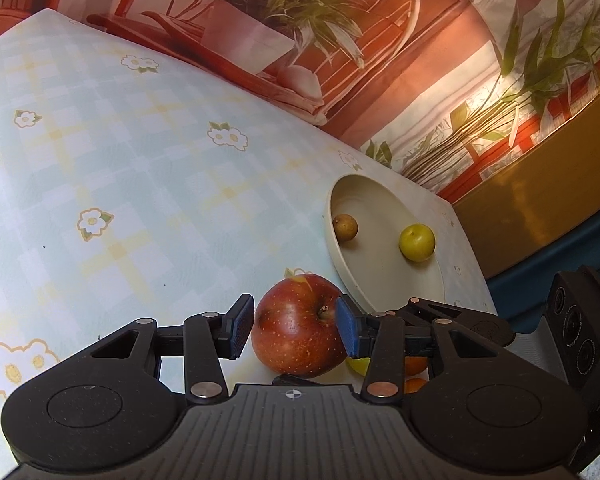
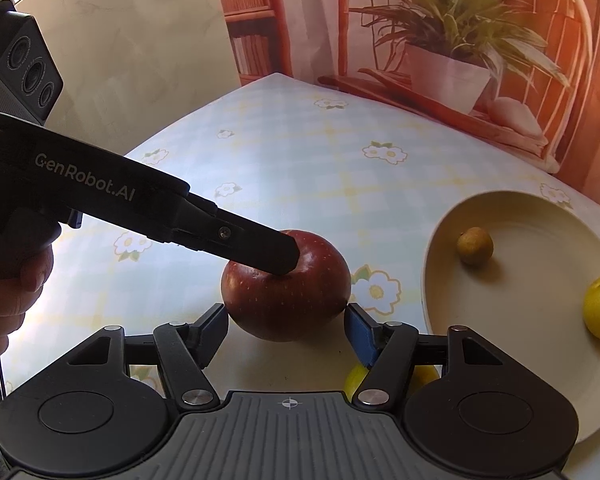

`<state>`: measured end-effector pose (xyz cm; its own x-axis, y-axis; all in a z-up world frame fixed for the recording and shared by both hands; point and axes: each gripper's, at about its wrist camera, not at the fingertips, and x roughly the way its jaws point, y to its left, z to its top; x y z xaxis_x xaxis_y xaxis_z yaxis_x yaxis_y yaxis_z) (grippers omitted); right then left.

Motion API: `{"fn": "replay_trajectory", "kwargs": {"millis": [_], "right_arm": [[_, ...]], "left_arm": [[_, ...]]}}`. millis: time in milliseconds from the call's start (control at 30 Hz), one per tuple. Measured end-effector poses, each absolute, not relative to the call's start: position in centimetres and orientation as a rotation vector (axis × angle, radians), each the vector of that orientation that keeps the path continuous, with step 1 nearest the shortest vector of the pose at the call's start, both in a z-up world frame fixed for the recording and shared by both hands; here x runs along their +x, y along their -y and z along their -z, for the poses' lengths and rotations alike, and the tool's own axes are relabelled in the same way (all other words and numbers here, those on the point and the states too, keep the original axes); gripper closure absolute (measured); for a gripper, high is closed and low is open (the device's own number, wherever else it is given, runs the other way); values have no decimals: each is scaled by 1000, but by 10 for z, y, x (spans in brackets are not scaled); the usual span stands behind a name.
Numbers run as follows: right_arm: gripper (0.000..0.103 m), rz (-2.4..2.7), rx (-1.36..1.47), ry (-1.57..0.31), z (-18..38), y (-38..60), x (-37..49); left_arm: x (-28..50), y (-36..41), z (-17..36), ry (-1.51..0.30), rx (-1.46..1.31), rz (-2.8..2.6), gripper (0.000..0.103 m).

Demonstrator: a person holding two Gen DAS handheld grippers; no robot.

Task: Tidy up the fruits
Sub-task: 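Lift the red apple with the right gripper and carry it toward the plate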

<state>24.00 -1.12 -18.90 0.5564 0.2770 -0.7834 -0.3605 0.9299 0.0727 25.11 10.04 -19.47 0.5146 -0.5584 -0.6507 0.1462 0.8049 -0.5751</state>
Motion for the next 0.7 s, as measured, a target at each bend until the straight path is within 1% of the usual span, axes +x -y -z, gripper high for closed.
{"fn": "replay_trajectory", "kwargs": {"millis": [167, 333, 700], "right_arm": [[40, -373, -97, -912, 189, 10, 244], [41, -368, -103, -891, 189, 8, 241], [41, -354, -53, -785, 154, 36, 237]], "left_arm": [[253, -104, 201, -953, -537, 450, 55], [254, -104, 200, -949, -541, 448, 56], [262, -86, 158, -872, -479, 483, 56]]}}
